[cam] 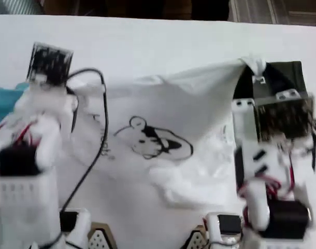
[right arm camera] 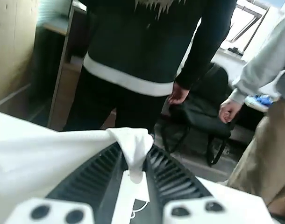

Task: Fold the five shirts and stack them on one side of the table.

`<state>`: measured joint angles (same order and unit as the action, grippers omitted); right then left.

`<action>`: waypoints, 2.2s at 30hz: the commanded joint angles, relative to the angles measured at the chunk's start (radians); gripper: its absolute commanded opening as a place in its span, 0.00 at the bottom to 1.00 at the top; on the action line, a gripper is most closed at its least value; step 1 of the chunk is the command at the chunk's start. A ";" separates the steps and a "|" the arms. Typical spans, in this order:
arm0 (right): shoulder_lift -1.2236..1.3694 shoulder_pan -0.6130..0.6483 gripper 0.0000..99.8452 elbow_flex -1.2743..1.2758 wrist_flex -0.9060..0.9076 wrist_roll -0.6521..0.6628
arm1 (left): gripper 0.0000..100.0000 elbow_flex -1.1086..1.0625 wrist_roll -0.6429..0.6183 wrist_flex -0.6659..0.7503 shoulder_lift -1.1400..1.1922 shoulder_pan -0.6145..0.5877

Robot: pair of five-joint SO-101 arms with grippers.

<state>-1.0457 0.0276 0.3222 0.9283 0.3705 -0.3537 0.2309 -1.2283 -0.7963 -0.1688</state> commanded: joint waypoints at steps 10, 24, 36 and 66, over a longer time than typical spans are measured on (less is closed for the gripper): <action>0.325 0.002 0.02 0.017 -0.275 0.005 | 0.03 0.634 -0.009 -0.021 0.715 0.009; 0.819 0.002 0.02 -0.308 -0.387 0.005 | 0.03 1.417 -0.009 -0.190 1.349 0.040; 1.095 0.007 0.02 -0.361 -0.372 -0.002 | 0.03 1.636 -0.005 -0.190 1.715 0.052; 1.000 0.010 0.02 -0.358 0.059 -0.005 | 0.03 1.679 0.103 -0.560 1.611 0.043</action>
<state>0.0744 0.0261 0.0092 0.9314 0.3705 1.2912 0.3184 -1.7453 0.9436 -0.1181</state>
